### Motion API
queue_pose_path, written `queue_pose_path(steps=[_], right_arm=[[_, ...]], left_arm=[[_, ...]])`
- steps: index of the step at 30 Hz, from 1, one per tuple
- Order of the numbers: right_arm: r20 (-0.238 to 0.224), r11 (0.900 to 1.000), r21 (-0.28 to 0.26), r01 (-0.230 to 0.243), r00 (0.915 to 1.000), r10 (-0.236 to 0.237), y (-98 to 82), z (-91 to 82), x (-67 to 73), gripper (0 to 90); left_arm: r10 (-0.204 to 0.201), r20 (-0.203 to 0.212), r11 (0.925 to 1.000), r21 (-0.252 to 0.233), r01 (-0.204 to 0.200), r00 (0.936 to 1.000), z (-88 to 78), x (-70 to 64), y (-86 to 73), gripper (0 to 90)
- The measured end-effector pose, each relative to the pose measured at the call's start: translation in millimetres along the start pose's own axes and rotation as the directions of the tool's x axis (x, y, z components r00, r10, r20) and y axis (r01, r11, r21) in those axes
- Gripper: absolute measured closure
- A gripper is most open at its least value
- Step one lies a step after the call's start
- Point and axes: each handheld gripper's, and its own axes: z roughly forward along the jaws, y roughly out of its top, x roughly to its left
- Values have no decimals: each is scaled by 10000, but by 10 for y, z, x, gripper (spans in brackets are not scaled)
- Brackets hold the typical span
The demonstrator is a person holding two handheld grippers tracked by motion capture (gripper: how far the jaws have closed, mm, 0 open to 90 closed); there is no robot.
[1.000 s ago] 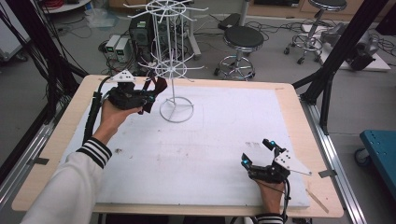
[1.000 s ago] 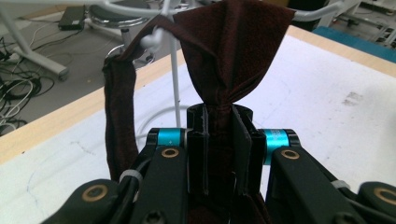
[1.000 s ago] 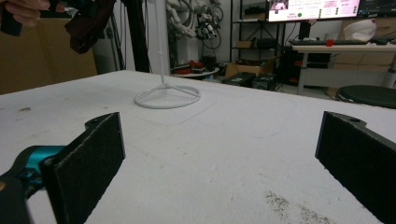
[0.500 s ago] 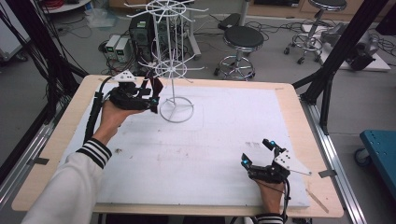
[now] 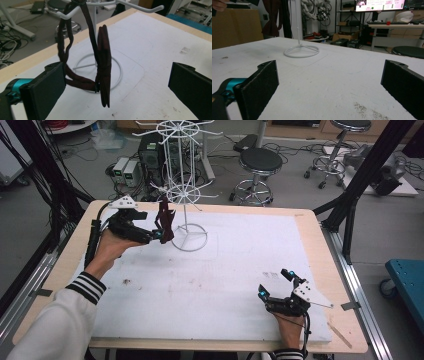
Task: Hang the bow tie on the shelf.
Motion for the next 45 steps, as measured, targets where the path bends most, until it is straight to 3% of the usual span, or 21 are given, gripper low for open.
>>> queue_pose_path(steps=[2,5,7,11,15,21,24,29,31,32,36,41,45], right_arm=[[5,10000,4,3,10000,-3,0,0,-1,7],[17,10000,-20,39,10000,-39,0,1,-4,7],[16,10000,-9,16,10000,-16,0,0,-3,7],[22,10000,-11,11,10000,-11,0,-1,-3,7],[36,10000,8,-2,10000,2,0,-1,4,7],[52,10000,-11,21,10000,-21,0,0,3,7],[72,10000,-25,40,10000,-40,0,0,4,7],[78,10000,-22,40,10000,-40,0,-1,5,7],[81,10000,-25,35,10000,-35,0,0,6,7],[78,10000,-25,49,10000,-49,0,-1,5,7],[78,10000,-29,40,10000,-39,0,0,5,7],[91,10000,-33,38,10000,-38,0,1,0,7],[93,10000,-33,34,10000,-33,0,1,1,7]], left_arm=[[-79,-16,9998,-181,79,10000,-65,-15,-49,17],[238,-163,9984,-510,-246,9996,-176,-54,-131,17],[154,-51,9973,-715,-157,9999,-248,-74,-194,17],[435,-74,9924,-1146,-441,9990,-389,-163,-335,17],[720,-174,9827,-1701,-739,9973,-558,-233,-508,17],[1099,-353,9539,-2769,-1153,9933,-789,-314,-817,17],[1115,-410,9481,-2950,-1186,9929,-837,-325,-993,17],[878,-588,9438,-3145,-1019,9944,-844,-329,-1279,17],[742,-599,9374,-3364,-901,9954,-842,-319,-1379,17],[713,-648,9399,-3298,-888,9953,-843,-313,-1417,17],[467,-727,9338,-3511,-694,9963,-846,-305,-1575,17],[323,-1149,9311,-3577,-717,9928,-835,-306,-1786,17],[147,-1383,9191,-3881,-679,9903,-831,-285,-1921,17]])
